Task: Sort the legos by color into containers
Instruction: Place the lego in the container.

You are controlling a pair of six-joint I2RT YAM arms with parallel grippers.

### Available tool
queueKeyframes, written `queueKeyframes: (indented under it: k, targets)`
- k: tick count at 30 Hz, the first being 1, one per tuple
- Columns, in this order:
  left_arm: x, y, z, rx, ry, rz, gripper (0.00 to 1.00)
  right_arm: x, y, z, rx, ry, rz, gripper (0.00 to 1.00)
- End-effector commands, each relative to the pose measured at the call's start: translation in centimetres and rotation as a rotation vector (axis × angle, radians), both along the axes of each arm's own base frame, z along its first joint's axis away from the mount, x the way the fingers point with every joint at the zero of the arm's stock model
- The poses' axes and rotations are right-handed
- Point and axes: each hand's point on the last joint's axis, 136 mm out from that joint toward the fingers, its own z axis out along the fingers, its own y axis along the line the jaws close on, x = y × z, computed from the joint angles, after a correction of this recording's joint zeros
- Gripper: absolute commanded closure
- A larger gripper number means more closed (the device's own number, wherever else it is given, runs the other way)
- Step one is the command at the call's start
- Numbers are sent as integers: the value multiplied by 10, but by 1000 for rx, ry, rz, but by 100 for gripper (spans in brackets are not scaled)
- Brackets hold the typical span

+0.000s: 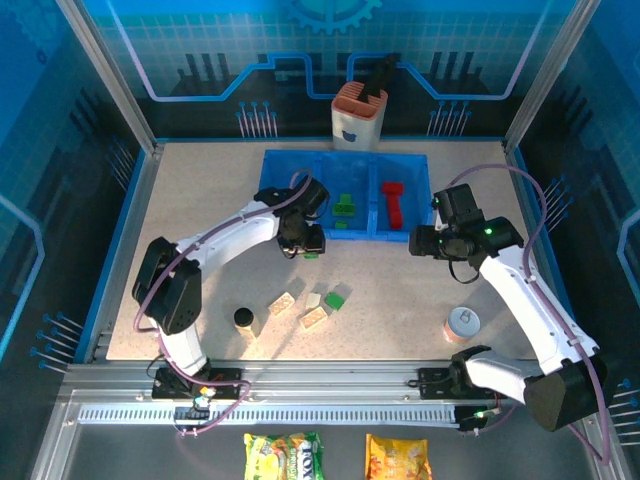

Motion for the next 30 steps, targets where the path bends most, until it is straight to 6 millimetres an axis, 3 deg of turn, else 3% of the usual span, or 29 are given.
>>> queueKeyframes:
  k: [1, 13, 24, 30]
  targets:
    - [6, -14, 8, -8, -5, -43, 68, -4, -1, 6, -19, -4, 8, 34]
    - [60, -47, 19, 8, -97, -52, 68, -1, 0, 7, -20, 3, 10, 34]
    - [127, -62, 14, 115, -248, -43, 68, 7, 2, 12, -26, -4, 21, 34]
    - [164, -60, 7, 195, -367, -7, 68, 6, 2, 11, -30, 2, 24, 34]
